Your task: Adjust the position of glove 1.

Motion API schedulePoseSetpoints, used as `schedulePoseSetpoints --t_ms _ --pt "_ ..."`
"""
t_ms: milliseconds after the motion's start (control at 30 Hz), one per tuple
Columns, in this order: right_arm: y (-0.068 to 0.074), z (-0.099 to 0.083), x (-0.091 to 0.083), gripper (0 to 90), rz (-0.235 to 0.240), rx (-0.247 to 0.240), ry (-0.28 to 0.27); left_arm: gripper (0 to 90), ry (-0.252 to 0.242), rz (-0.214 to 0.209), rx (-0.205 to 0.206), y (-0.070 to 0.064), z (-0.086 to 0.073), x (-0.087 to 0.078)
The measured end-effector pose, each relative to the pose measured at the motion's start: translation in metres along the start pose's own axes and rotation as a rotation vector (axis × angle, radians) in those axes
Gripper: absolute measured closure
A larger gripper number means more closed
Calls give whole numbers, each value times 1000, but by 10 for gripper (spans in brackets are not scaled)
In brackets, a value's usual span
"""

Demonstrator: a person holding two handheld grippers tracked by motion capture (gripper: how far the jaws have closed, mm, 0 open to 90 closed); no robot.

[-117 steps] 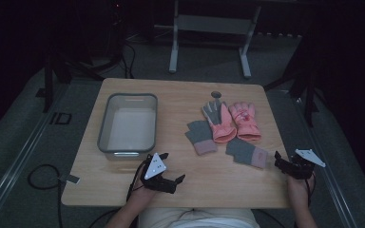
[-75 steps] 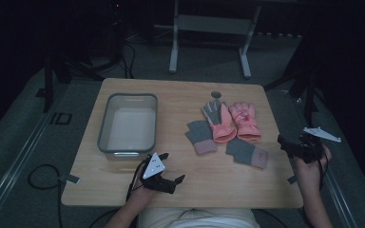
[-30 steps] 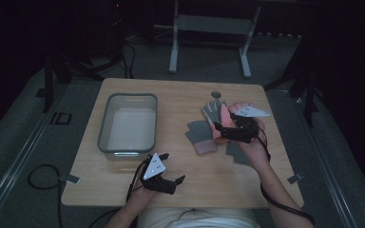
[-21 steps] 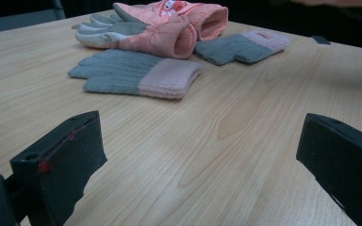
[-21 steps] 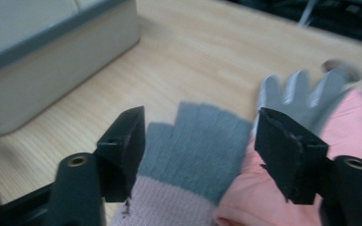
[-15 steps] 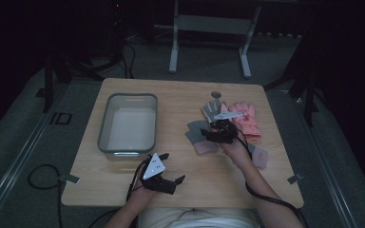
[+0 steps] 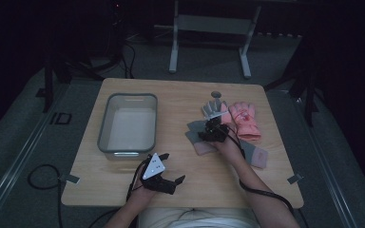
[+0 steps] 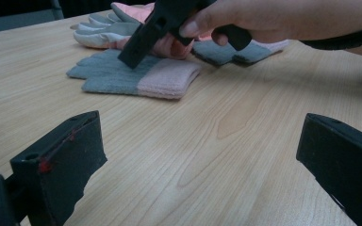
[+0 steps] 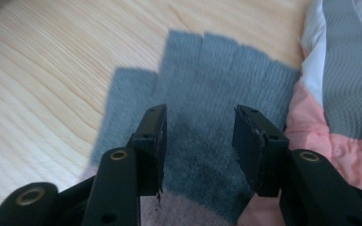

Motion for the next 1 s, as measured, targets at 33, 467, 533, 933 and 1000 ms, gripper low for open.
schedulePoseSetpoints --t_ms 33,467,533,933,1000 --pt "0 0 0 550 0 0 0 11 0 0 0 0 0 0" --pt "14 6 6 823 17 58 32 11 2 7 -6 0 0 0" --pt "17 9 4 847 24 80 35 11 -1 9 -3 1 0 0" --pt "47 22 -94 852 5 182 -153 11 -10 20 -16 2 0 -1" --pt "58 10 -109 851 5 219 -172 11 -8 22 -10 1 0 -1"
Point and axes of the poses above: each handheld gripper's, and its own axes: x roughly forward along the jaws, z roughly out of its top, y roughly to its left, the point moved 1 cm from there along x, roughly forward along the jaws, and after that the axes turned 3 degrees about -z, right-handed, at the moved point
